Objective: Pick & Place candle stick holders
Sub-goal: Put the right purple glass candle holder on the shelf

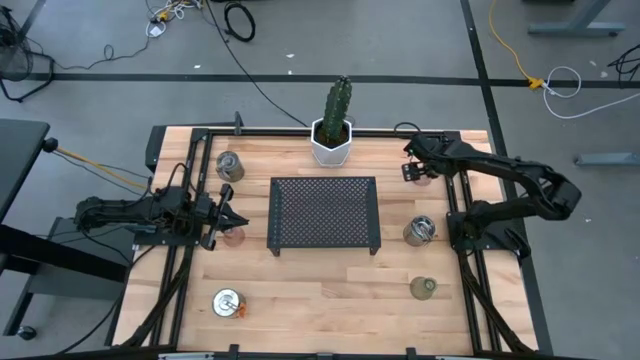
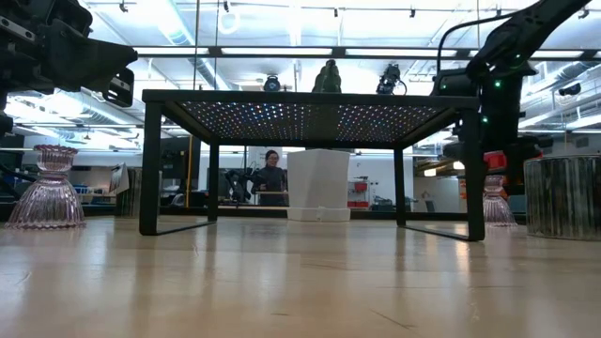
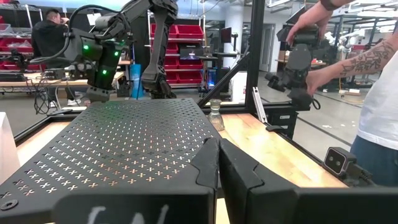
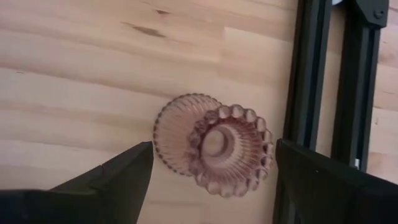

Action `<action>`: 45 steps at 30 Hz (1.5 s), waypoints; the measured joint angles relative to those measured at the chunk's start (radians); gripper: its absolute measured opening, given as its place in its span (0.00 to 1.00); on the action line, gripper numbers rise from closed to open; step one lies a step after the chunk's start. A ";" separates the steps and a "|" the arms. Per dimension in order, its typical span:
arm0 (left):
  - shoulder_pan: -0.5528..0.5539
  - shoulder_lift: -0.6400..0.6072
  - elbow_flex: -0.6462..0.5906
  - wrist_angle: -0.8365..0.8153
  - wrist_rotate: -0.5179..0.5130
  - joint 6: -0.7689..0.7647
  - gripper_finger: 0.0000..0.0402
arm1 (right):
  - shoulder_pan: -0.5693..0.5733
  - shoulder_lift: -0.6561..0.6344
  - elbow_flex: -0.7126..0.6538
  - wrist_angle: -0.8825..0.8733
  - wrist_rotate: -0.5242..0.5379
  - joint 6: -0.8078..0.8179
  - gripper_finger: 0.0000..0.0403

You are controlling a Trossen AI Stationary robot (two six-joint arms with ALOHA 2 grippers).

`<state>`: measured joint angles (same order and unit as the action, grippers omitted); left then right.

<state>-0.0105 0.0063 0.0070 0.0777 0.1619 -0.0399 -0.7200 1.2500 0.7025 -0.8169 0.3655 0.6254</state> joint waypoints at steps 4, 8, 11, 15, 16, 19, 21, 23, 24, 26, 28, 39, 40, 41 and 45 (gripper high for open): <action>0.000 0.000 0.000 0.000 0.000 0.000 0.05 | 0.000 0.012 0.000 0.016 0.000 0.003 0.84; 0.000 0.000 0.000 0.000 0.000 0.000 0.05 | 0.000 0.013 0.000 0.018 0.000 0.007 0.80; 0.000 0.000 0.000 0.000 0.000 0.000 0.05 | 0.000 0.013 0.000 0.017 0.000 0.016 0.75; 0.000 0.000 0.000 0.000 0.000 0.000 0.05 | 0.000 0.013 0.000 0.017 -0.005 0.021 0.67; 0.000 0.000 0.000 0.000 0.000 0.000 0.05 | 0.000 0.013 0.000 0.017 -0.006 0.020 0.65; 0.000 0.000 0.000 0.000 0.000 0.000 0.05 | 0.000 0.013 0.000 0.017 -0.008 0.018 0.61; 0.000 0.000 0.000 0.000 0.000 0.000 0.05 | 0.000 0.013 0.000 0.017 -0.008 0.018 0.58; 0.000 0.000 0.000 0.000 0.000 0.000 0.05 | 0.000 0.013 0.000 0.017 -0.008 0.018 0.55; 0.000 0.000 0.000 0.000 0.000 0.000 0.05 | 0.000 0.013 0.000 0.017 -0.009 0.017 0.54; 0.000 0.000 0.000 0.000 0.000 0.000 0.05 | 0.000 0.013 0.000 0.017 -0.009 0.017 0.51; 0.000 0.000 0.000 0.000 0.000 0.000 0.05 | 0.000 0.013 0.000 0.017 -0.009 0.017 0.49; 0.000 0.000 0.000 0.000 0.000 0.000 0.05 | 0.000 0.012 0.000 0.020 -0.008 0.014 0.43; 0.000 0.000 0.000 0.000 0.000 0.000 0.05 | 0.000 0.012 0.000 0.020 -0.008 0.014 0.43; 0.000 0.000 0.000 0.000 0.000 0.000 0.05 | 0.000 0.012 0.000 0.021 -0.008 0.012 0.43; 0.000 0.000 0.000 0.000 0.000 0.000 0.05 | 0.000 0.012 0.000 0.020 -0.008 0.004 0.43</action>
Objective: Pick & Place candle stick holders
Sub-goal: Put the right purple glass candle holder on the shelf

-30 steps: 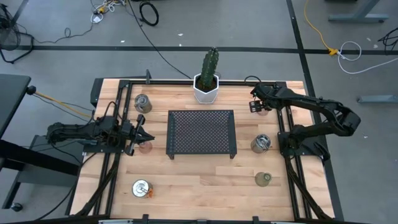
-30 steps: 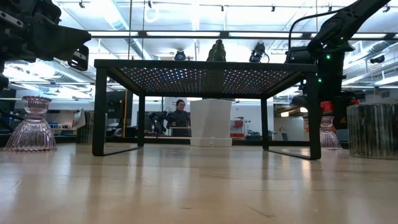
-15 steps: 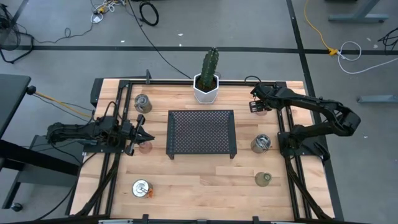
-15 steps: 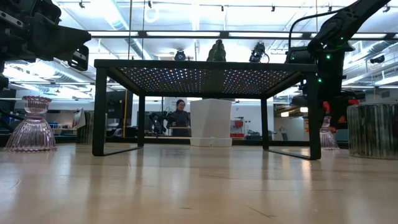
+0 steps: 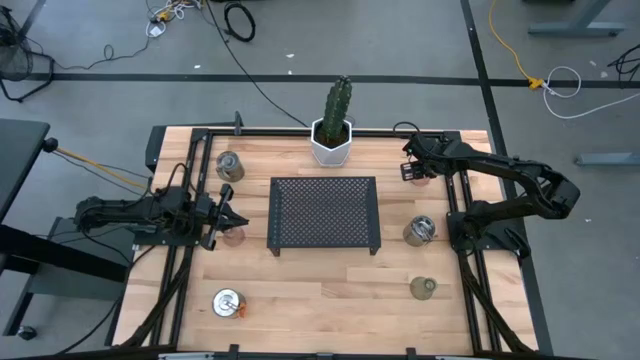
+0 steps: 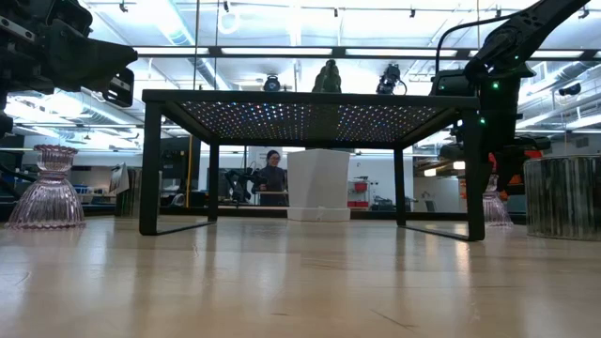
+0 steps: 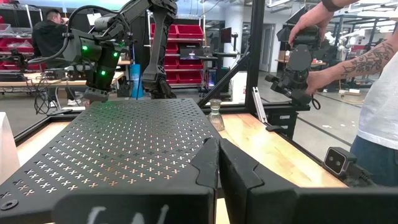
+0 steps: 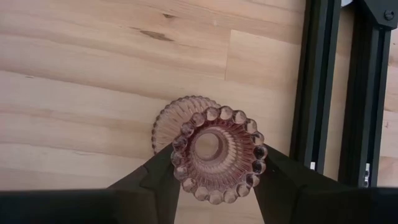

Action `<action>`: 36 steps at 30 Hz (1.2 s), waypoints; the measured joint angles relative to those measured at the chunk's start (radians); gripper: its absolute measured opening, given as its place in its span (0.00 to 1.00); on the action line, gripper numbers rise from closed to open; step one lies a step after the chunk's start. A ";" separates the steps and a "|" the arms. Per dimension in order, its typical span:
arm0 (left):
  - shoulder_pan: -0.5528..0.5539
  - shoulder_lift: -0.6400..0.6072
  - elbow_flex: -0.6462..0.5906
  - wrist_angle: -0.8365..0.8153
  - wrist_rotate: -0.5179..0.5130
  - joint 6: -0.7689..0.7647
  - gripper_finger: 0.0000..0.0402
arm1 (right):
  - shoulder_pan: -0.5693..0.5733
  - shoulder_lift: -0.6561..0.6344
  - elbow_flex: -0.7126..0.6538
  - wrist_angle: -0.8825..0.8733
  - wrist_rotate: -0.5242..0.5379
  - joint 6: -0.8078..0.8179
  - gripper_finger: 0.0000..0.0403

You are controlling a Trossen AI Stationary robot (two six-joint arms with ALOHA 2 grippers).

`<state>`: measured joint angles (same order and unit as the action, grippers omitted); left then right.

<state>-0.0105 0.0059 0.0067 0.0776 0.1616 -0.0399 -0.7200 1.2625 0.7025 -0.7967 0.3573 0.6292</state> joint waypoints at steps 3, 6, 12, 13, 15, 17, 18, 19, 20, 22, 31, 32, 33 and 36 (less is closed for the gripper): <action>0.000 0.000 0.000 0.000 0.000 0.000 0.05 | 0.000 0.000 0.000 0.000 0.000 -0.001 0.42; 0.000 0.000 0.000 0.000 0.000 0.000 0.05 | 0.000 0.000 0.000 0.000 -0.002 -0.001 0.42; 0.000 0.000 0.000 0.000 0.000 0.000 0.05 | 0.001 -0.013 0.000 -0.006 -0.014 -0.010 0.42; 0.000 0.000 0.000 0.000 0.000 0.000 0.05 | 0.002 -0.018 0.000 -0.007 -0.013 -0.010 0.42; 0.000 0.000 0.000 0.000 0.000 0.000 0.05 | 0.005 -0.034 0.000 -0.005 -0.013 -0.010 0.42; 0.000 0.000 0.000 0.000 0.000 0.000 0.05 | 0.005 -0.051 0.000 -0.005 -0.013 -0.012 0.42; 0.000 0.000 0.000 0.000 0.000 0.000 0.05 | 0.005 -0.061 0.000 -0.005 -0.013 -0.012 0.42; 0.000 0.000 0.000 0.000 0.000 0.000 0.05 | 0.005 -0.070 0.000 -0.005 -0.012 -0.012 0.42; 0.000 0.000 0.000 0.000 0.000 0.000 0.05 | 0.007 -0.080 0.000 -0.004 -0.011 -0.014 0.42; 0.000 0.000 0.000 0.000 0.000 0.000 0.05 | 0.011 -0.101 0.000 -0.003 -0.009 -0.029 0.42; 0.000 0.000 0.000 0.000 0.000 0.000 0.05 | 0.041 -0.164 0.000 0.000 -0.009 -0.134 0.41; 0.000 0.000 0.000 0.000 0.000 0.000 0.05 | 0.046 -0.167 0.000 0.002 -0.008 -0.149 0.41; 0.000 0.000 0.000 0.000 0.000 0.000 0.05 | 0.050 -0.170 0.000 0.006 -0.008 -0.164 0.41; 0.000 0.000 0.000 0.000 0.000 0.000 0.05 | 0.063 -0.172 0.009 0.008 -0.009 -0.208 0.41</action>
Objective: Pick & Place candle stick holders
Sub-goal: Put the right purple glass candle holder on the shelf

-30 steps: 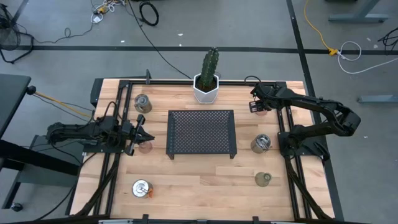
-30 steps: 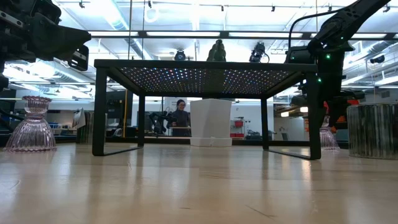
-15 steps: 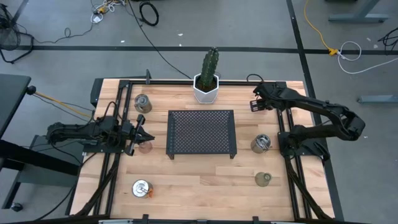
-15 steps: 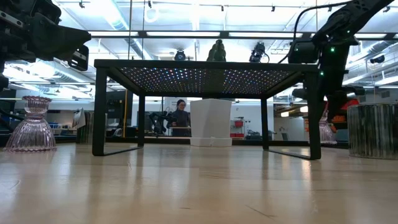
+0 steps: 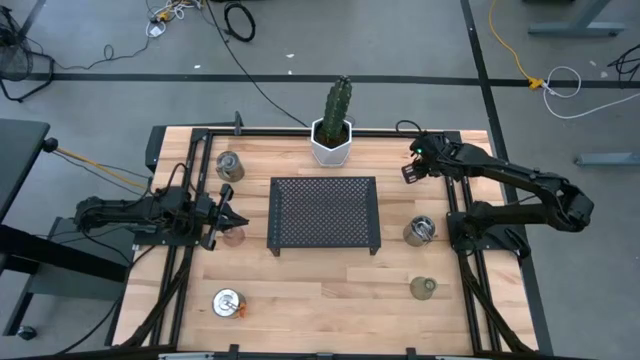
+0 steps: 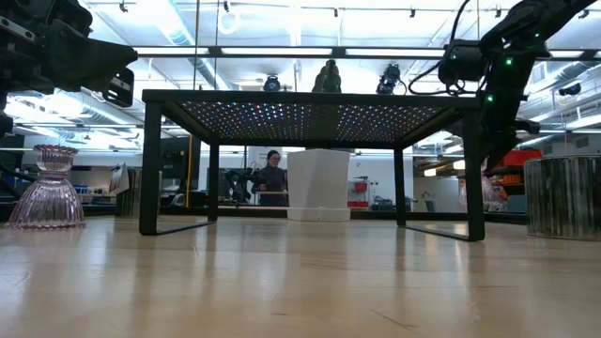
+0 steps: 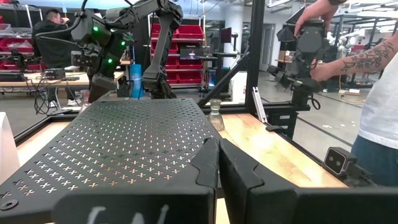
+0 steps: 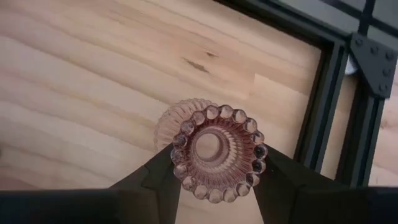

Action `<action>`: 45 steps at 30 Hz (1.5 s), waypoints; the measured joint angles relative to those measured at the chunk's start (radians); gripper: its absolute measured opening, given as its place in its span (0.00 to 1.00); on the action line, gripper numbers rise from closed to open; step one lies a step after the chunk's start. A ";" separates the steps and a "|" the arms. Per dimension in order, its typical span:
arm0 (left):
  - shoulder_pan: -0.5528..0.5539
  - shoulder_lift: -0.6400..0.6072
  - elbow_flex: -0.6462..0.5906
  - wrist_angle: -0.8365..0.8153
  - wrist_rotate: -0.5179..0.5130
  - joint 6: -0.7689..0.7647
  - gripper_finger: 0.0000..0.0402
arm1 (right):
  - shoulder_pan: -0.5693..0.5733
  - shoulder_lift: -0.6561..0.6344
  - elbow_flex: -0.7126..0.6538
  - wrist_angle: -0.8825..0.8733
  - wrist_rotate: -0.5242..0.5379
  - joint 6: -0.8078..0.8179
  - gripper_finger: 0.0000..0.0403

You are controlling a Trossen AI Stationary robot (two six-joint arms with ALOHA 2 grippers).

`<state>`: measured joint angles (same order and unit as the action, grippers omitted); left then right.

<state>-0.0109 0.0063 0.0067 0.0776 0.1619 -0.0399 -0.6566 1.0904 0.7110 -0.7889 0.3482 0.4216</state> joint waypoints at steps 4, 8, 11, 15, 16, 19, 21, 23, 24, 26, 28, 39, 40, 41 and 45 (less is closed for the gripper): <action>0.000 0.000 0.000 0.000 0.000 0.000 0.05 | 0.013 0.000 0.053 0.002 -0.014 -0.067 0.41; 0.000 0.000 0.000 0.000 0.000 0.000 0.05 | 0.013 0.000 0.136 -0.004 -0.056 -0.127 0.41; 0.000 0.000 0.000 0.000 0.000 0.000 0.05 | 0.014 0.000 0.210 -0.035 -0.088 -0.157 0.41; 0.000 0.000 0.000 0.000 0.000 0.000 0.05 | 0.014 0.005 0.314 -0.090 -0.128 -0.189 0.41; 0.000 0.000 0.000 0.000 0.000 0.000 0.05 | 0.014 0.008 0.340 -0.102 -0.146 -0.198 0.41; 0.000 0.000 0.000 0.000 0.000 0.000 0.05 | 0.014 0.020 0.412 -0.137 -0.209 -0.225 0.41; 0.000 0.000 0.000 0.000 0.000 0.000 0.05 | 0.014 0.031 0.456 -0.155 -0.250 -0.241 0.41; 0.000 0.000 0.000 0.000 0.000 0.000 0.05 | 0.022 0.047 0.494 -0.172 -0.282 -0.255 0.41; 0.000 0.000 0.000 0.000 0.000 0.000 0.05 | 0.029 0.055 0.512 -0.179 -0.289 -0.261 0.41; 0.000 0.000 0.000 0.000 0.000 0.000 0.05 | 0.046 0.072 0.544 -0.185 -0.289 -0.274 0.41; 0.000 0.000 0.000 0.000 0.000 0.000 0.05 | 0.063 0.094 0.573 -0.191 -0.289 -0.284 0.41; 0.000 0.000 0.000 0.000 0.000 0.000 0.05 | 0.156 0.185 0.662 -0.224 -0.289 -0.289 0.41; 0.000 0.000 0.000 0.000 0.000 0.000 0.05 | 0.169 0.194 0.675 -0.227 -0.289 -0.291 0.41; 0.000 0.000 0.000 0.000 0.000 0.000 0.05 | 0.181 0.203 0.688 -0.228 -0.294 -0.292 0.41; 0.000 0.000 0.000 0.000 0.000 0.000 0.05 | 0.226 0.245 0.753 -0.232 -0.314 -0.304 0.41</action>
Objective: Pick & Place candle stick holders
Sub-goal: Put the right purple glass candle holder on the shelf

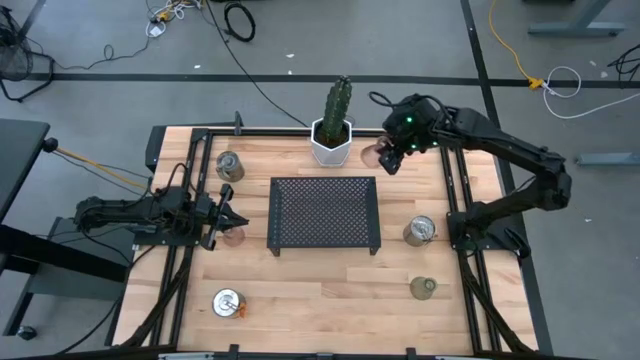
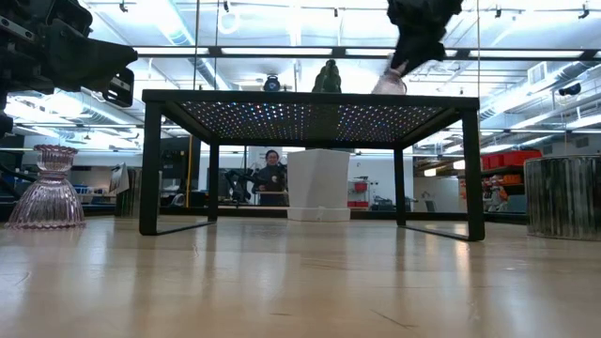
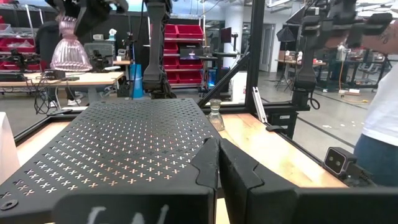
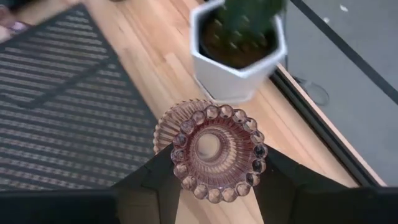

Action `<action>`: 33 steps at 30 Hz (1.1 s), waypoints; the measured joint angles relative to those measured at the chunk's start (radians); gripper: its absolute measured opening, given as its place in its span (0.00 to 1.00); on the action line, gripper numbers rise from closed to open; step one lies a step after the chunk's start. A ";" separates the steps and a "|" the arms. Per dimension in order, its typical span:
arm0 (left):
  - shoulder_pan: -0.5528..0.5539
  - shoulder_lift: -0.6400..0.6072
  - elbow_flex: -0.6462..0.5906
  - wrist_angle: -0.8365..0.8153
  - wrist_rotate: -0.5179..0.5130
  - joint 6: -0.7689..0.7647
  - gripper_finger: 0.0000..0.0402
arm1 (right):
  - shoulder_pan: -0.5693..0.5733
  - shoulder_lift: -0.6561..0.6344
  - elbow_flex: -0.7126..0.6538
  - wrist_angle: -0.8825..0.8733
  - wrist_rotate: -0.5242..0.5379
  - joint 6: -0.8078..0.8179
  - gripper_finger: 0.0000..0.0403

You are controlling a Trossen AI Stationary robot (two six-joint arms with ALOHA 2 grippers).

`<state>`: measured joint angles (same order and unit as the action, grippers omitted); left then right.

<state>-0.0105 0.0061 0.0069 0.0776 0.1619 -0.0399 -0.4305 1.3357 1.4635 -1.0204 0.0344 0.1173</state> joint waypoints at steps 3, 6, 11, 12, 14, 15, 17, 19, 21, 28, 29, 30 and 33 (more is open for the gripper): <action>0.000 0.000 0.000 0.000 0.000 0.000 0.05 | 0.034 0.035 0.053 -0.005 -0.002 -0.014 0.41; 0.000 0.000 0.000 0.000 0.000 0.000 0.05 | 0.067 0.077 0.107 -0.026 0.000 -0.033 0.41; 0.000 0.000 0.000 0.000 0.000 0.000 0.05 | 0.139 0.129 0.167 -0.036 0.002 -0.070 0.41; 0.000 0.000 0.000 0.000 0.000 0.000 0.05 | 0.155 0.136 0.171 -0.035 0.001 -0.077 0.41; 0.000 0.000 0.000 0.000 0.000 0.000 0.05 | 0.187 0.152 0.178 -0.027 0.001 -0.091 0.41; 0.000 0.000 0.000 0.000 0.000 0.000 0.05 | 0.200 0.158 0.178 -0.023 0.000 -0.099 0.41; 0.000 0.000 0.000 0.000 0.000 0.000 0.05 | 0.225 0.169 0.179 -0.019 -0.001 -0.115 0.41; 0.000 0.000 0.000 0.000 0.000 0.000 0.05 | 0.242 0.180 0.179 -0.017 -0.003 -0.128 0.41; 0.000 0.000 0.000 0.000 0.000 0.000 0.05 | 0.252 0.187 0.179 -0.018 -0.002 -0.133 0.41; 0.000 0.000 0.000 0.000 0.000 0.000 0.05 | 0.258 0.215 0.204 -0.031 -0.043 -0.135 0.41; 0.000 0.000 0.000 0.000 0.000 0.000 0.05 | 0.258 0.226 0.228 -0.042 -0.044 -0.136 0.41; 0.000 0.000 0.000 0.000 0.000 0.000 0.05 | 0.258 0.239 0.255 -0.058 -0.043 -0.138 0.41; 0.000 0.000 0.000 0.000 0.000 0.000 0.05 | 0.258 0.288 0.355 -0.111 -0.043 -0.156 0.41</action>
<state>-0.0109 0.0063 0.0068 0.0776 0.1618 -0.0399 -0.1726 1.6238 1.8188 -1.1312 -0.0090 -0.0389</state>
